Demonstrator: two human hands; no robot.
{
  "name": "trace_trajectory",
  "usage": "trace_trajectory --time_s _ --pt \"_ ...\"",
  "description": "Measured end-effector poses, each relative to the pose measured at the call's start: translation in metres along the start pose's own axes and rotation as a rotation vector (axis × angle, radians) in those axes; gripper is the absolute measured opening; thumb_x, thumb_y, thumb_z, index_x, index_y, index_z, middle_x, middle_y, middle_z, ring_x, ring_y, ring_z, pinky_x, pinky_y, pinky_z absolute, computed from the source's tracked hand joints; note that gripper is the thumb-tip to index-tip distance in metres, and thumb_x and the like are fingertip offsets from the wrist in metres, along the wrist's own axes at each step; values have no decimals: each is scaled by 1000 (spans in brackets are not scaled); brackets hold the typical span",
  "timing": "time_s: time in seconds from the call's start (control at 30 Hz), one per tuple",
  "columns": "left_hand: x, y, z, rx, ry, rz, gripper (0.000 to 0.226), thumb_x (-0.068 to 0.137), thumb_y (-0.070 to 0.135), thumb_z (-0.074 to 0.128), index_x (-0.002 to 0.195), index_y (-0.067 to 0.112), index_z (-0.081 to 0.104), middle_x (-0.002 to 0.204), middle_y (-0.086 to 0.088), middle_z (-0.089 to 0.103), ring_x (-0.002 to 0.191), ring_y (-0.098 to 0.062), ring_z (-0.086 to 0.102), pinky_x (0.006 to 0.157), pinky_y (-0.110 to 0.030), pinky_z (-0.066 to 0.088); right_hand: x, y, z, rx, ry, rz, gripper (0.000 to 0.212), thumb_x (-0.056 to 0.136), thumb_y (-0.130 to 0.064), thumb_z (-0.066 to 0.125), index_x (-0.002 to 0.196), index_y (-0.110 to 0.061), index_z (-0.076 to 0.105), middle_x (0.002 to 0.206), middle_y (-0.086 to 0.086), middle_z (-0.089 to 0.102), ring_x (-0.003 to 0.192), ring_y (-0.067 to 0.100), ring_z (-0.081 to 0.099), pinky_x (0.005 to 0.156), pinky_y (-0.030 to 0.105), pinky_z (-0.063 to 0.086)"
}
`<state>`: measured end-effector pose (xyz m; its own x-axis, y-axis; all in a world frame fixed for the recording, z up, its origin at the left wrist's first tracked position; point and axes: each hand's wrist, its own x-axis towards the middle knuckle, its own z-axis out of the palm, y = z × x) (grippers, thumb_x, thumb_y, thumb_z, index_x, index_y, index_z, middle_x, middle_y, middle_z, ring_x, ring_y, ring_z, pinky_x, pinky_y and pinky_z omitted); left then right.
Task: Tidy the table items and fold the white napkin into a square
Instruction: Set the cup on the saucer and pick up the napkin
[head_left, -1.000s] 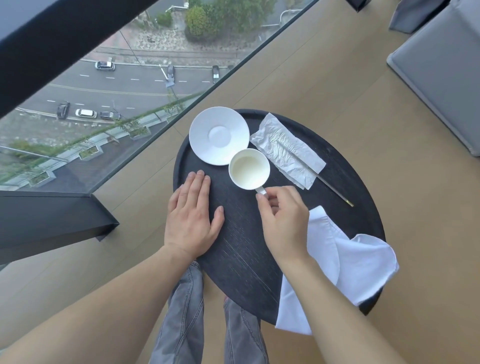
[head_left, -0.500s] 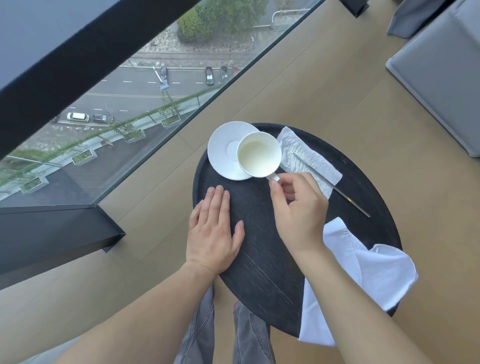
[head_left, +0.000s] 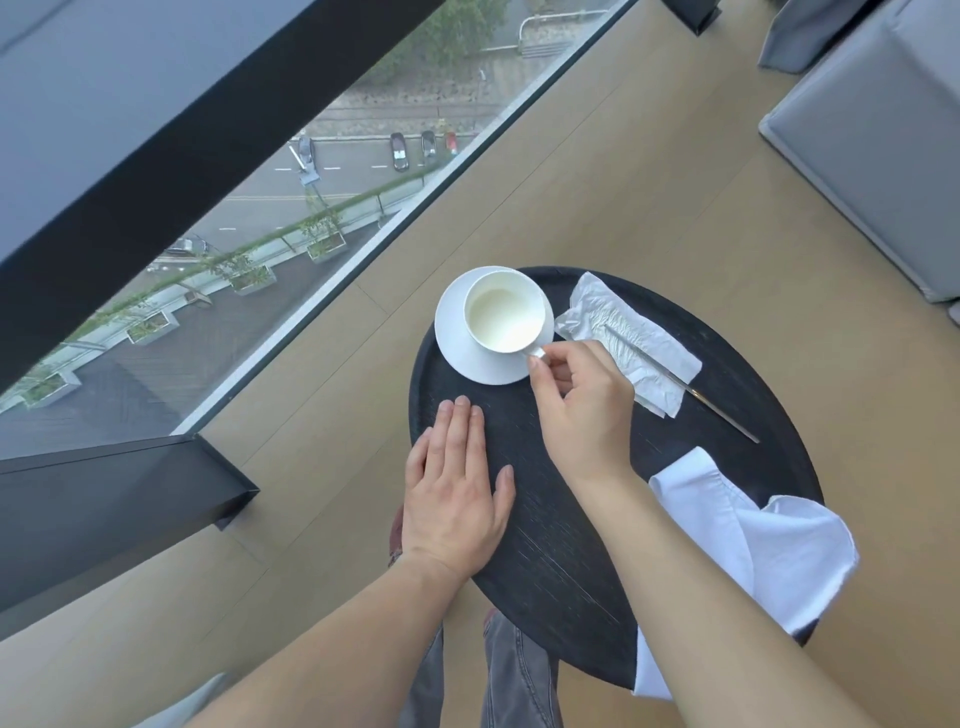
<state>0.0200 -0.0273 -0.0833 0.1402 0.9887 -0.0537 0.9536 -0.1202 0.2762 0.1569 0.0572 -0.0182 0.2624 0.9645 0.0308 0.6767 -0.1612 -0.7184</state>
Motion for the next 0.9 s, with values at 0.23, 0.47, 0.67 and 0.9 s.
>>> trace_trajectory --time_s 0.23,0.47,0.67,0.9 --pt "0 -1 -1 -25 -56 -2 70 98 42 51 154 0 40 162 -16 38 154 -29 30 123 -44 23 -1 -1 -2 -17 -36 6 6 93 -13 68 93 -7 69 89 3 62 75 19 63 70 40 55" --pt "2 -4 -4 -57 -99 -7 71 100 44 50 155 1 36 164 -16 35 155 -29 25 125 -44 20 -11 6 -20 -13 -101 83 31 97 -22 63 125 -9 65 113 3 65 91 14 68 81 39 57" --pt "3 10 -20 -238 -131 -77 64 94 35 56 147 1 45 159 -19 39 151 -36 30 121 -52 27 -70 45 -90 -223 76 186 17 95 -18 65 110 -11 69 102 3 66 94 24 61 80 41 53" --pt "24 102 -30 -489 -278 445 43 101 26 55 137 3 54 146 -11 54 136 -28 49 112 -41 40 -149 100 -161 -334 63 591 35 89 -35 73 111 -10 64 104 2 61 91 24 60 75 35 48"
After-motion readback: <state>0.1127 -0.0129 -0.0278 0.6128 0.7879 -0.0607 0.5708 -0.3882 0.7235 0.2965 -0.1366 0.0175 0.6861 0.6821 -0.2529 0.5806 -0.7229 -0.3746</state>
